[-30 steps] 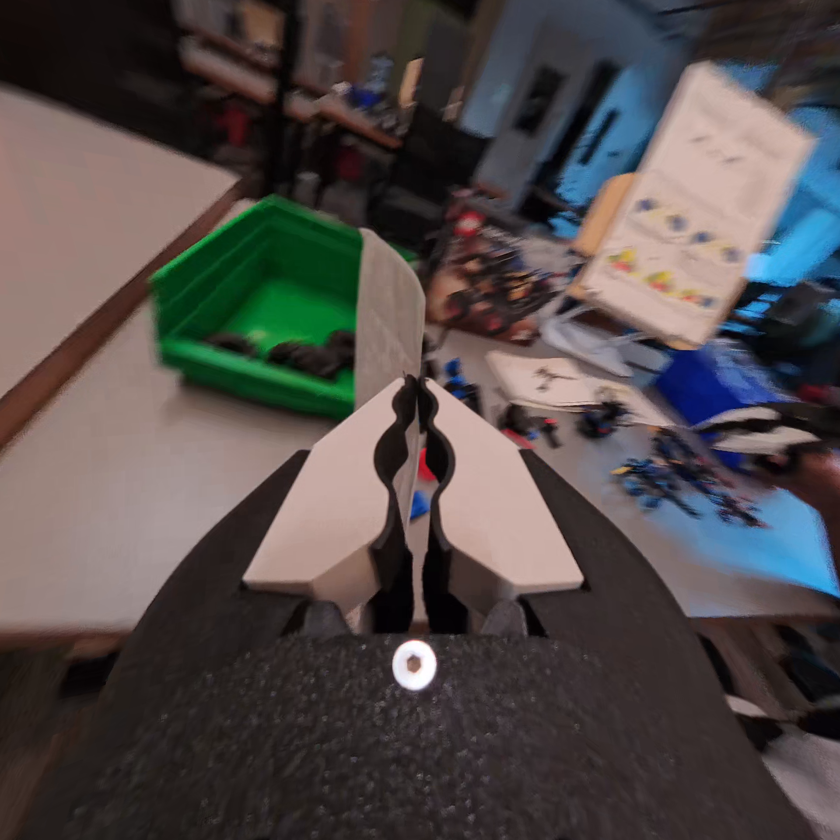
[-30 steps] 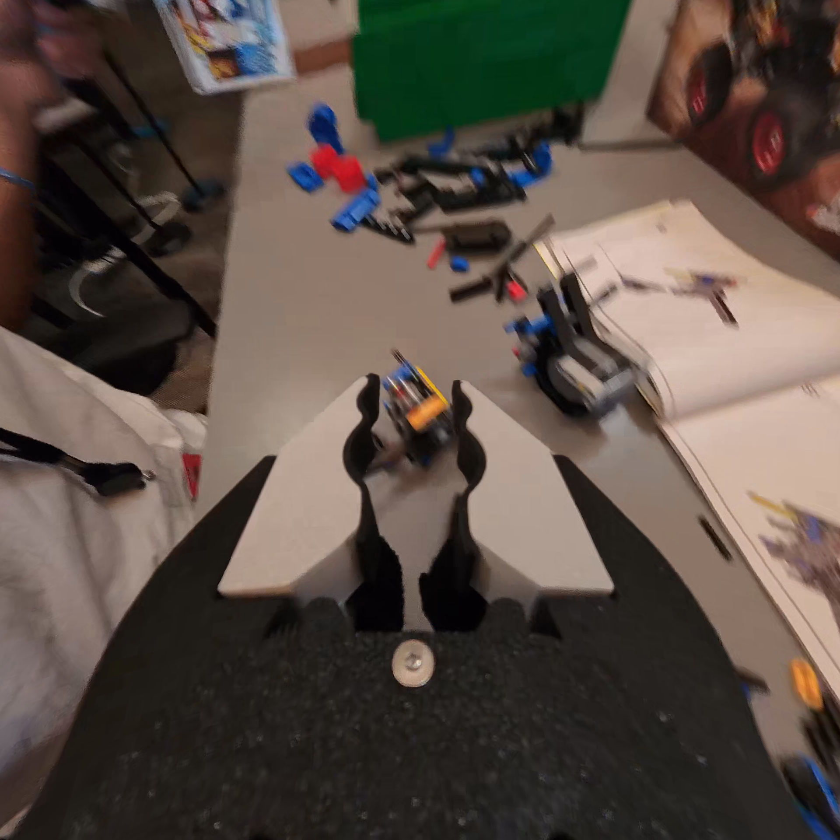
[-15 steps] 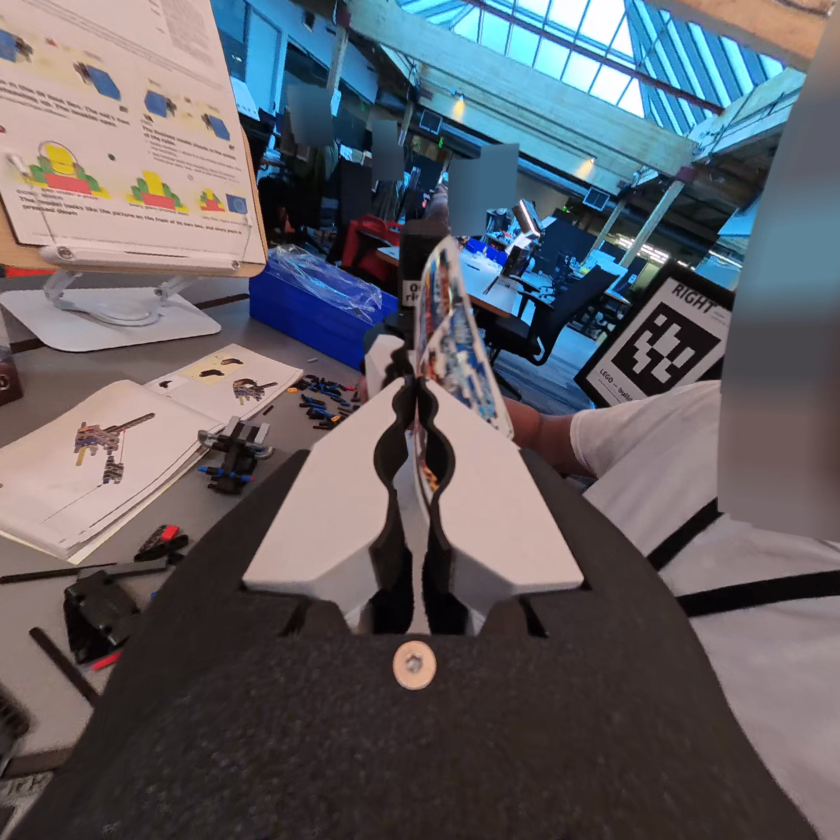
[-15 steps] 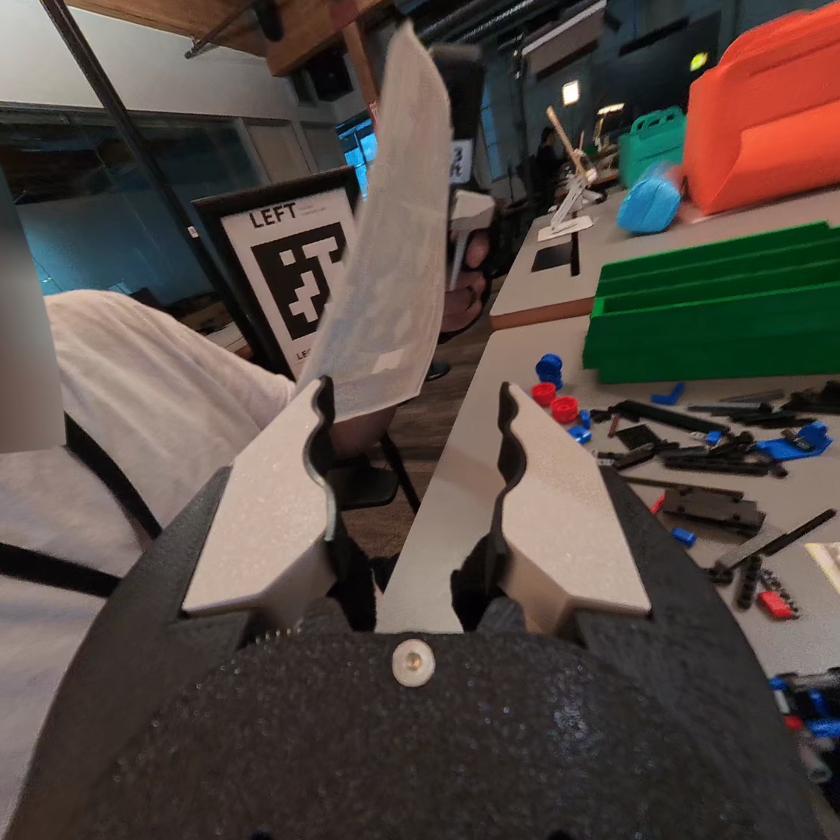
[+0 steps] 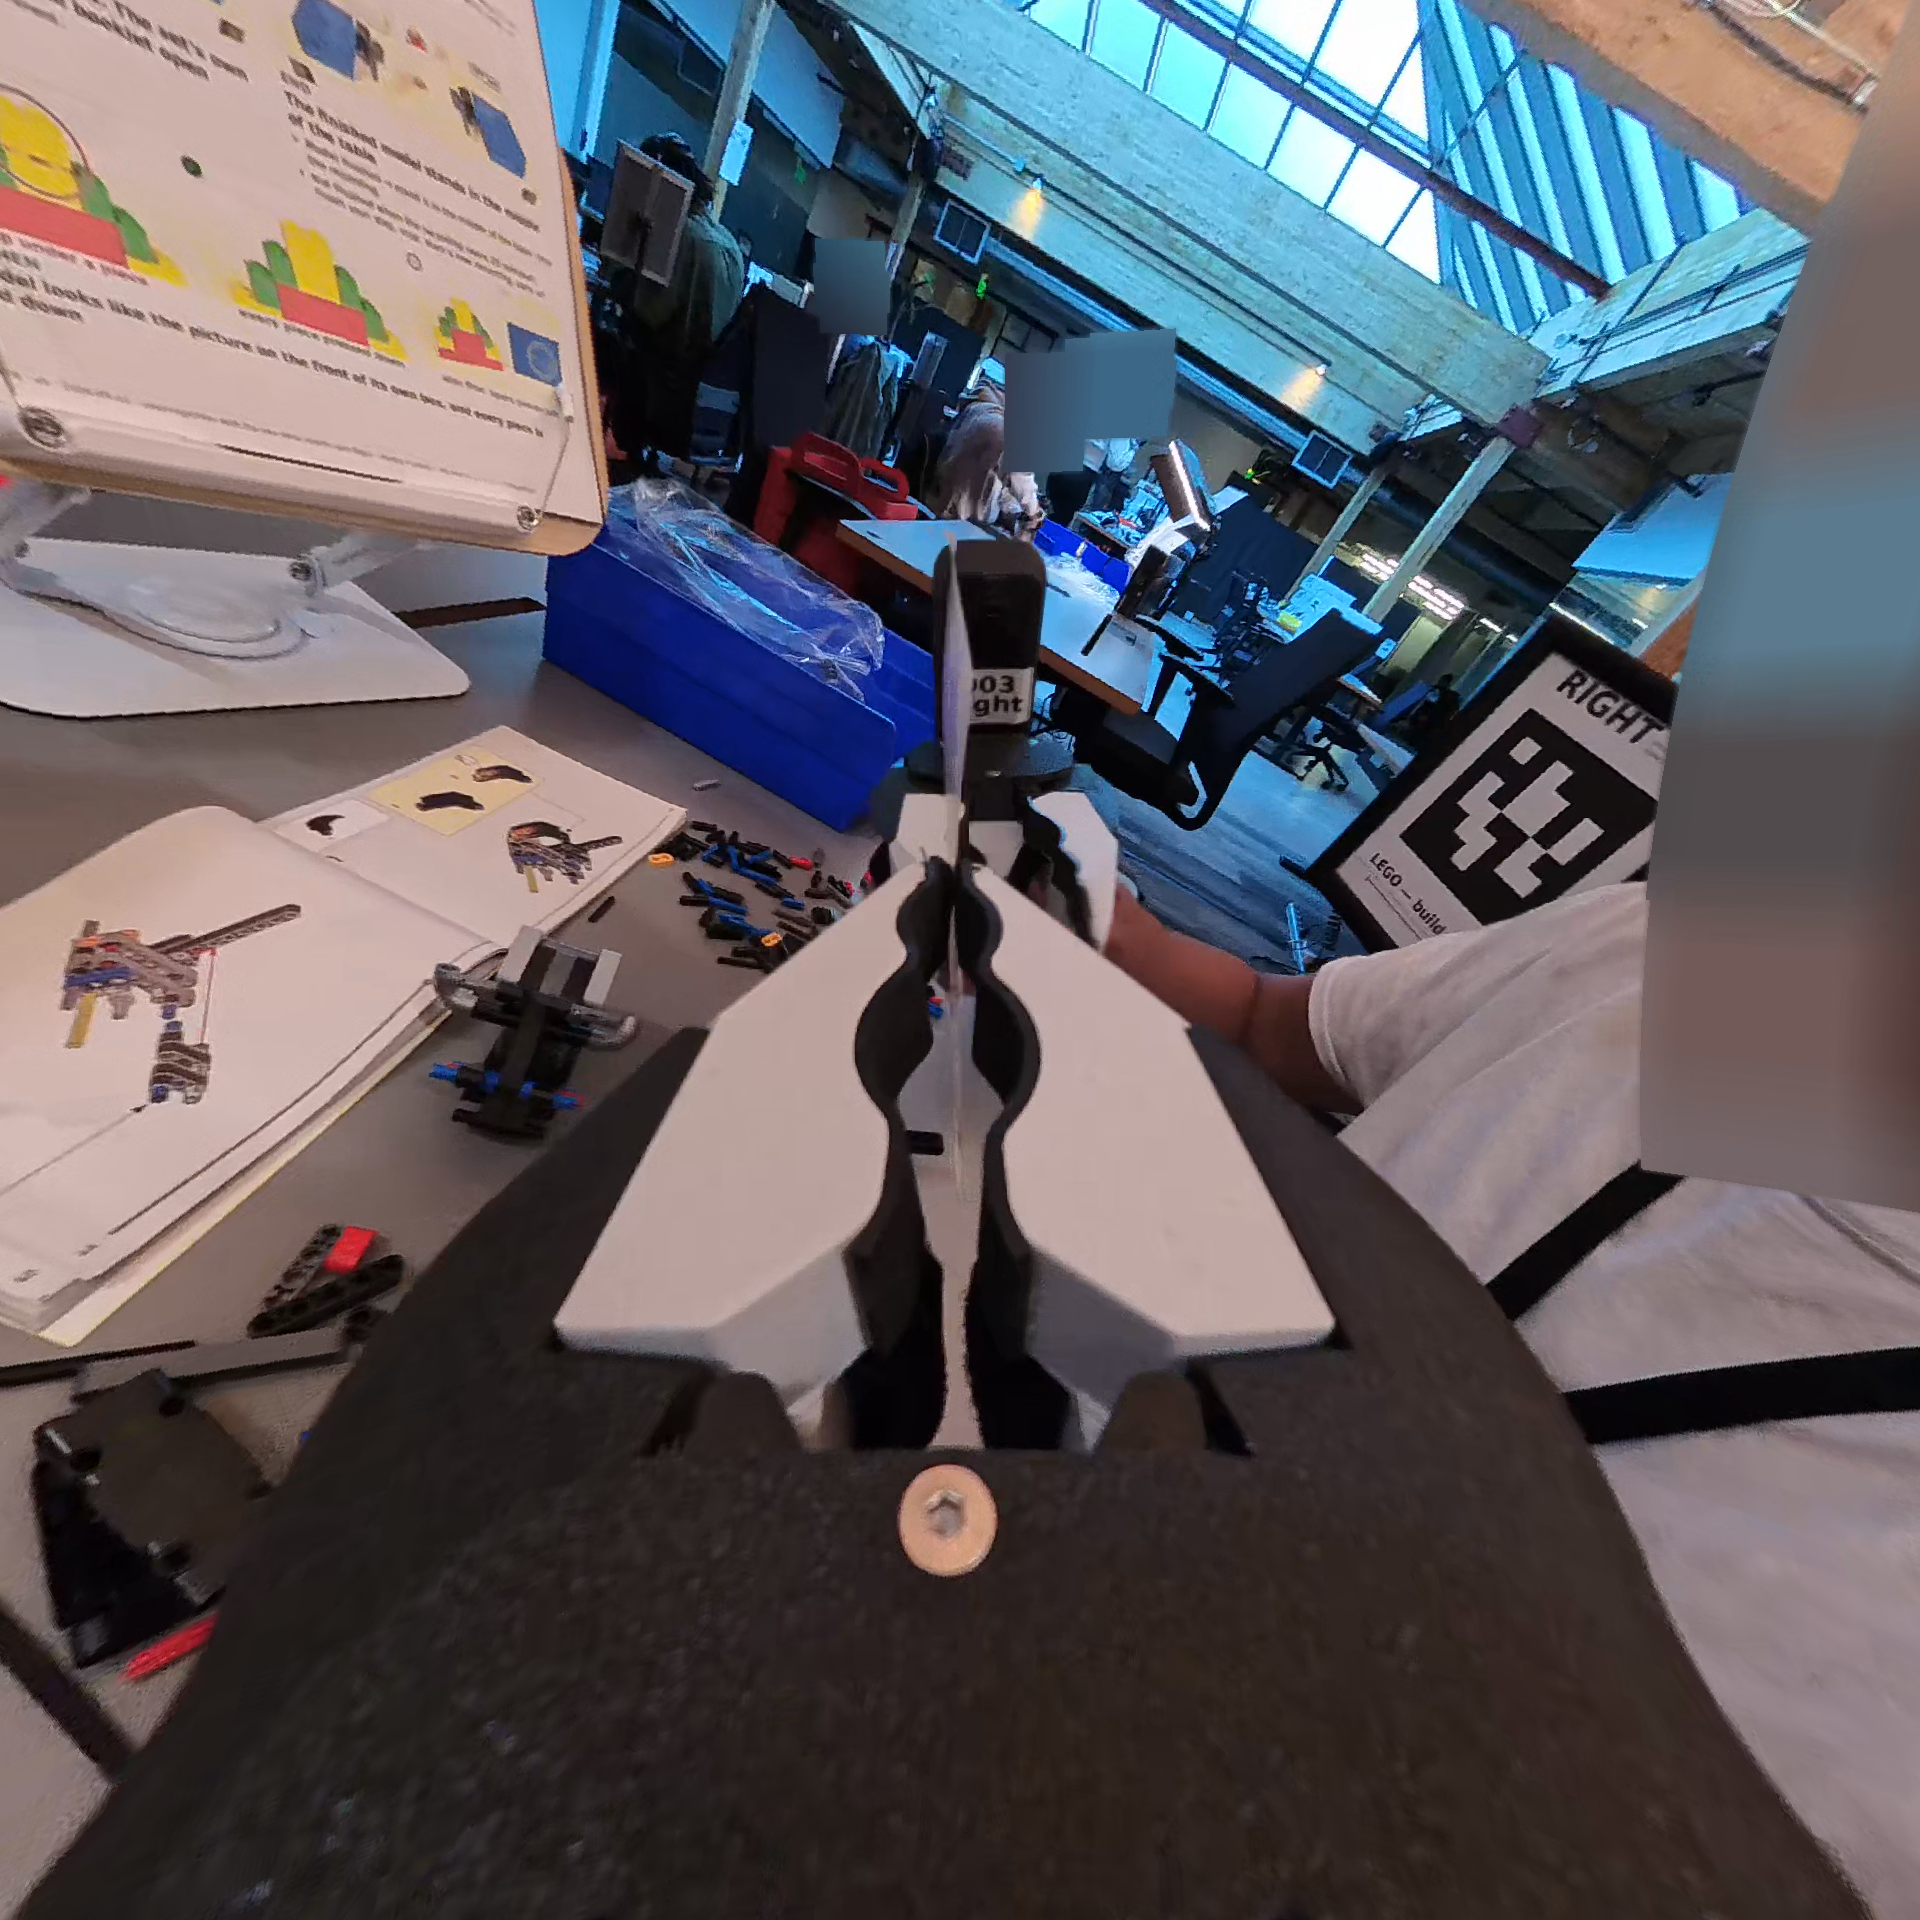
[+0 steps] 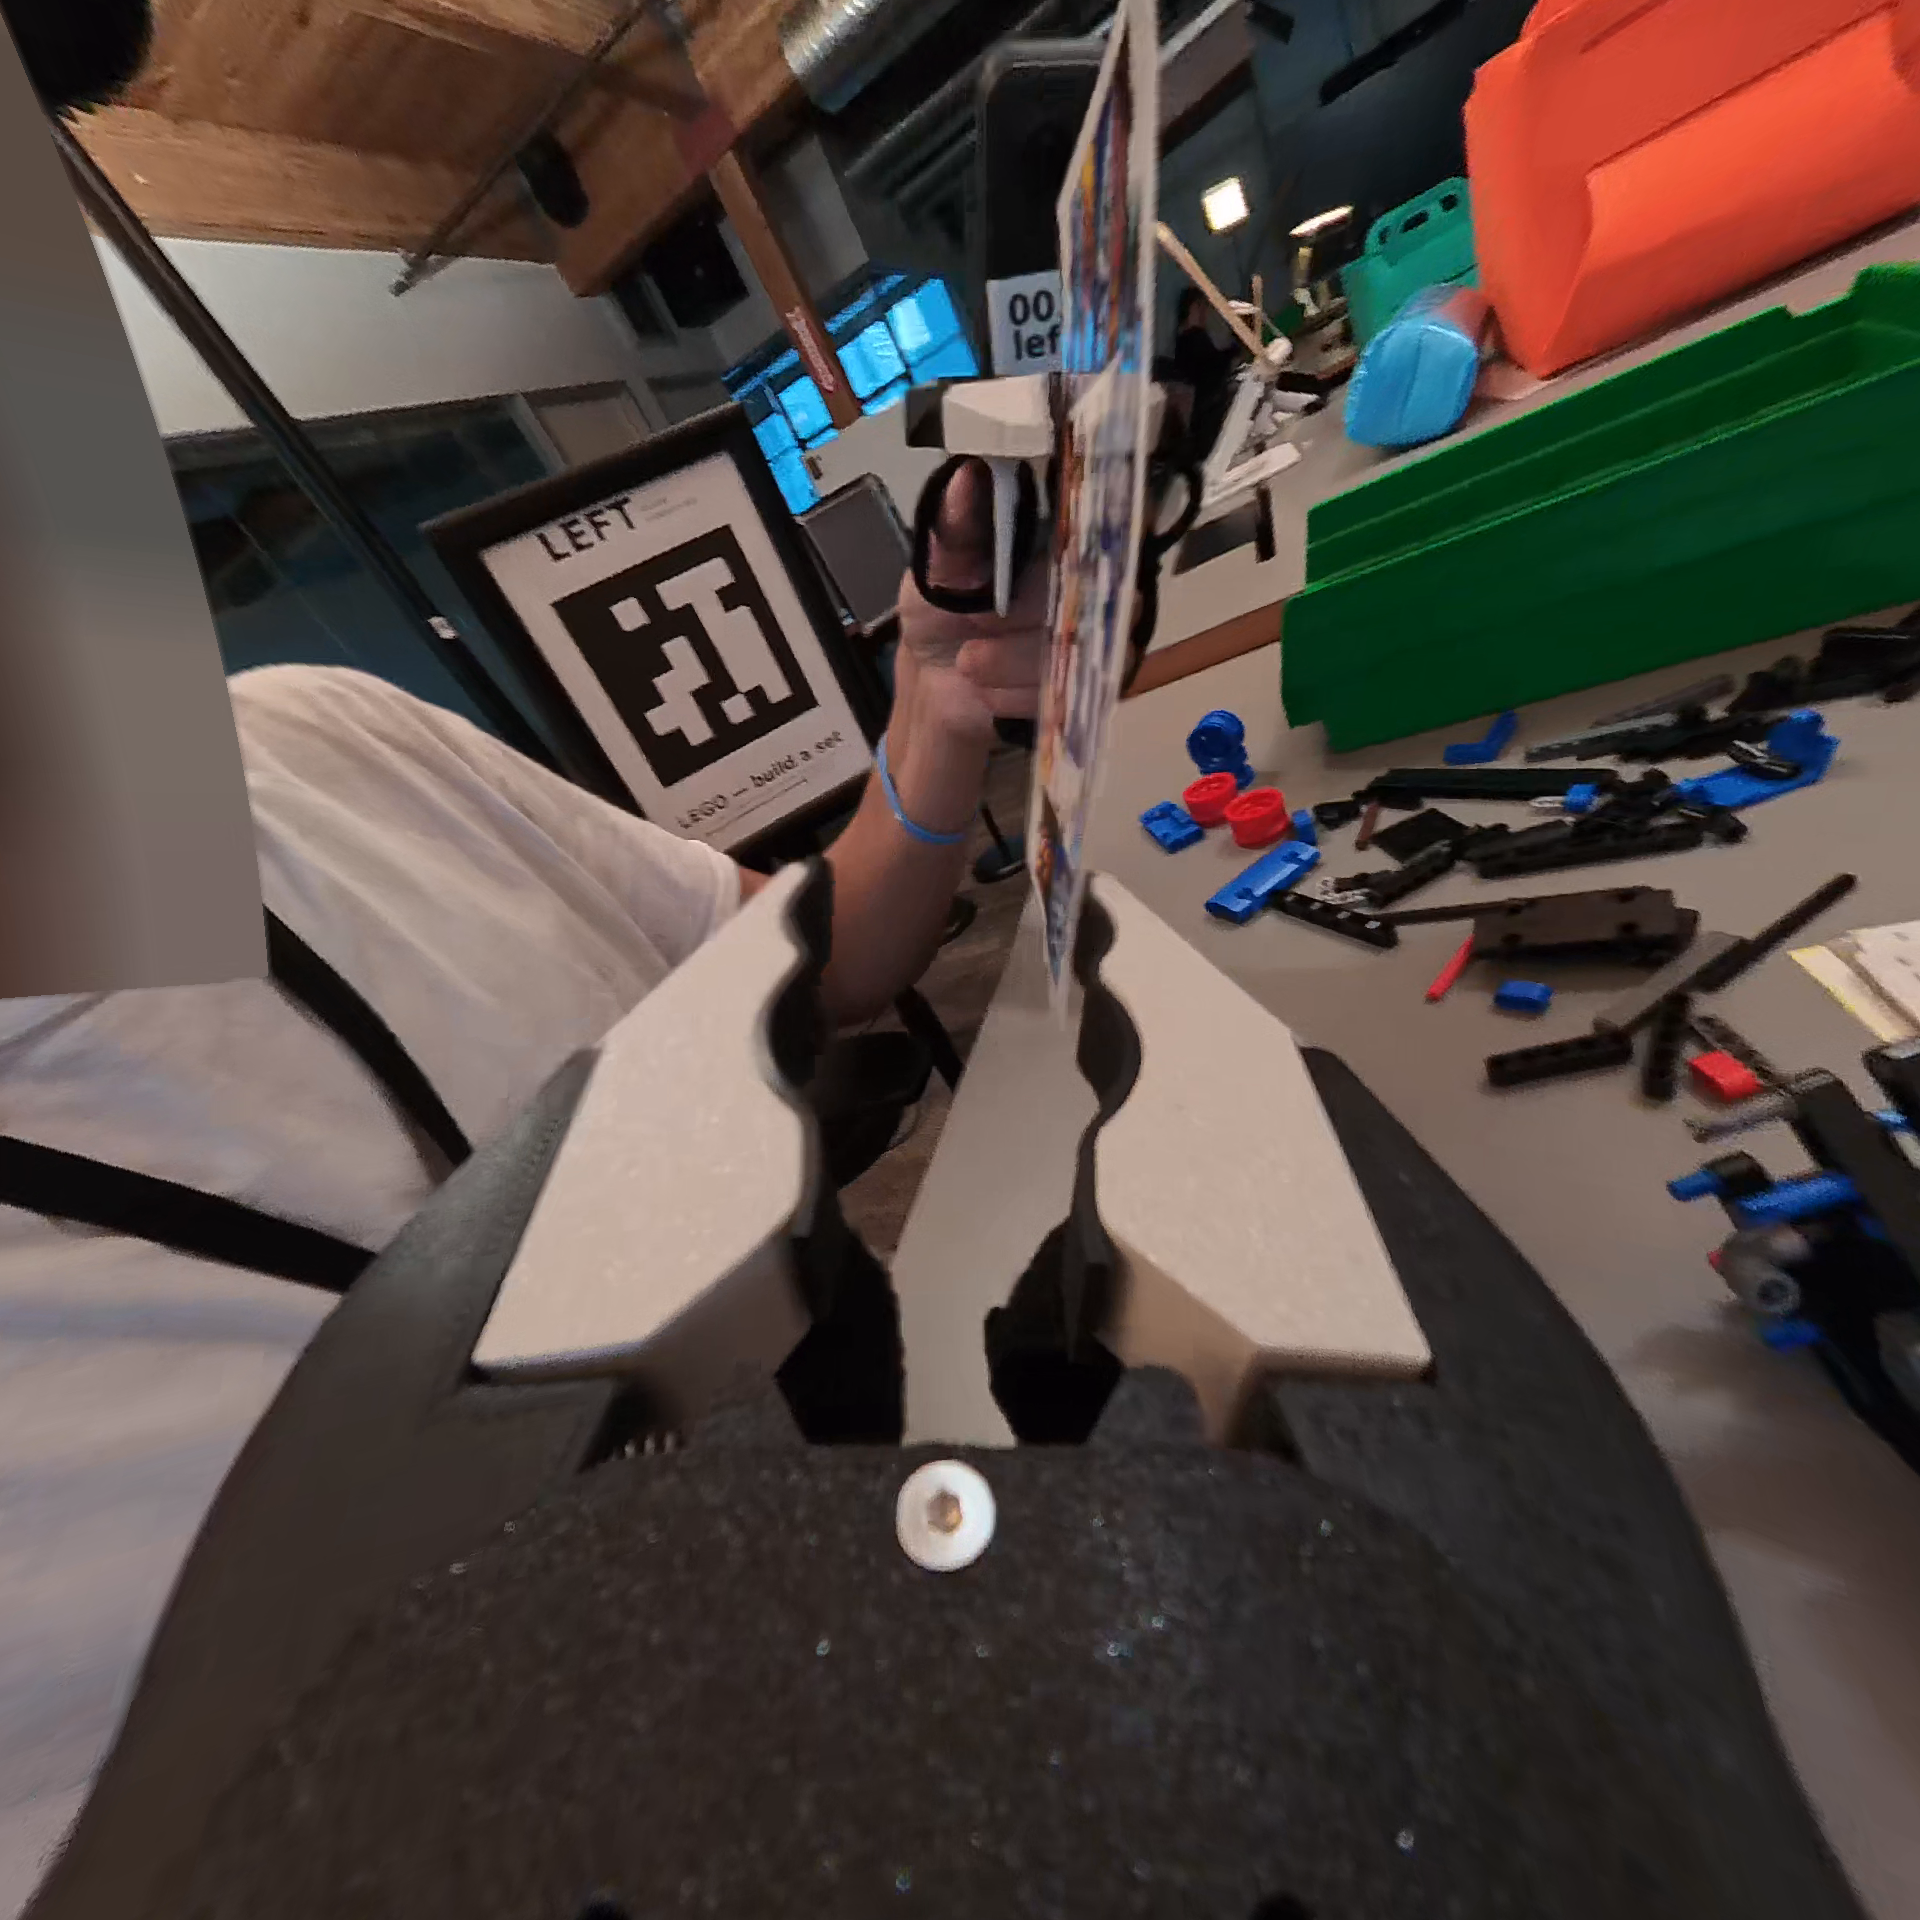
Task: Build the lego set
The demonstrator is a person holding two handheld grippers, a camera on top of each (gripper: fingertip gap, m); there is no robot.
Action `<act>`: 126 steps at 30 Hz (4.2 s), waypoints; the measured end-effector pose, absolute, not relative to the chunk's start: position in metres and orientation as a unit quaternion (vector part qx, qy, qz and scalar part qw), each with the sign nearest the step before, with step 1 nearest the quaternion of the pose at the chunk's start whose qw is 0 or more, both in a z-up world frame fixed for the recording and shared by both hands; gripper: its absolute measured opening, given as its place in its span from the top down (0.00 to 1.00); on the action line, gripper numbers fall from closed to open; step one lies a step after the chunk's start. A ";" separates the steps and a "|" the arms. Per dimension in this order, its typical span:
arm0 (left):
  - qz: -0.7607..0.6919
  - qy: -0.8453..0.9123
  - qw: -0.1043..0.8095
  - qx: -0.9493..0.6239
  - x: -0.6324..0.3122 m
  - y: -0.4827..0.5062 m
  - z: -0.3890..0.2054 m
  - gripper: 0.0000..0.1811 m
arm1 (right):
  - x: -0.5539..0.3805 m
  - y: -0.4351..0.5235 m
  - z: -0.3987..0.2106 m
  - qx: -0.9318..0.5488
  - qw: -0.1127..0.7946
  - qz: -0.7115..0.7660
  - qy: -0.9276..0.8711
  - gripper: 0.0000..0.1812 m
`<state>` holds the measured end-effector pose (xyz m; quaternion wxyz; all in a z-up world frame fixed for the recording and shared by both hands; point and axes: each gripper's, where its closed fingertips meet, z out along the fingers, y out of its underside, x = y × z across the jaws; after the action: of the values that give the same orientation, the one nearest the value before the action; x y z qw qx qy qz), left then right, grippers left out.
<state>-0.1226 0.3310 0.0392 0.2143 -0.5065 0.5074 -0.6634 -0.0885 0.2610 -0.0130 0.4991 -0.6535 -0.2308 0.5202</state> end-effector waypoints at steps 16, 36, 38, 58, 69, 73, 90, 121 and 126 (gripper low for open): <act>-0.632 0.551 0.162 -0.520 -0.083 0.326 -0.030 0.76 | -0.030 0.293 -0.012 -0.649 0.531 0.541 -0.067 1.00; -0.715 0.462 0.138 -0.507 -0.077 0.301 -0.031 0.96 | -0.024 0.296 -0.009 -0.645 0.553 0.525 -0.053 1.00; -0.719 0.456 0.138 -0.506 -0.077 0.301 -0.030 0.99 | -0.025 0.296 -0.009 -0.645 0.554 0.524 -0.053 1.00; -0.689 0.490 0.213 -0.490 -0.087 0.297 -0.028 1.00 | -0.044 0.284 -0.008 -0.697 0.655 0.112 -0.270 0.83; -0.646 0.546 0.270 -0.459 -0.094 0.293 -0.029 1.00 | -0.076 0.270 -0.029 -0.712 0.588 0.224 -0.311 0.74; -0.646 0.554 0.279 -0.445 -0.098 0.293 -0.024 1.00 | -0.070 0.271 -0.026 -0.714 0.585 0.254 -0.289 0.74; -0.653 0.567 0.254 -0.434 -0.096 0.278 -0.029 1.00 | -0.081 0.270 -0.035 -0.716 0.559 0.302 -0.289 0.71; -0.676 0.574 0.217 -0.408 -0.091 0.252 -0.030 1.00 | -0.098 0.259 -0.034 -0.694 0.537 0.382 -0.291 0.97; -0.672 0.577 0.220 -0.410 -0.092 0.252 -0.032 1.00 | -0.098 0.260 -0.036 -0.694 0.533 0.387 -0.290 0.97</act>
<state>-0.0921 0.2521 -0.0316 0.2197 -0.4100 0.5767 -0.6716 -0.0978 0.2597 -0.0358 0.5328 -0.6943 -0.2905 0.3869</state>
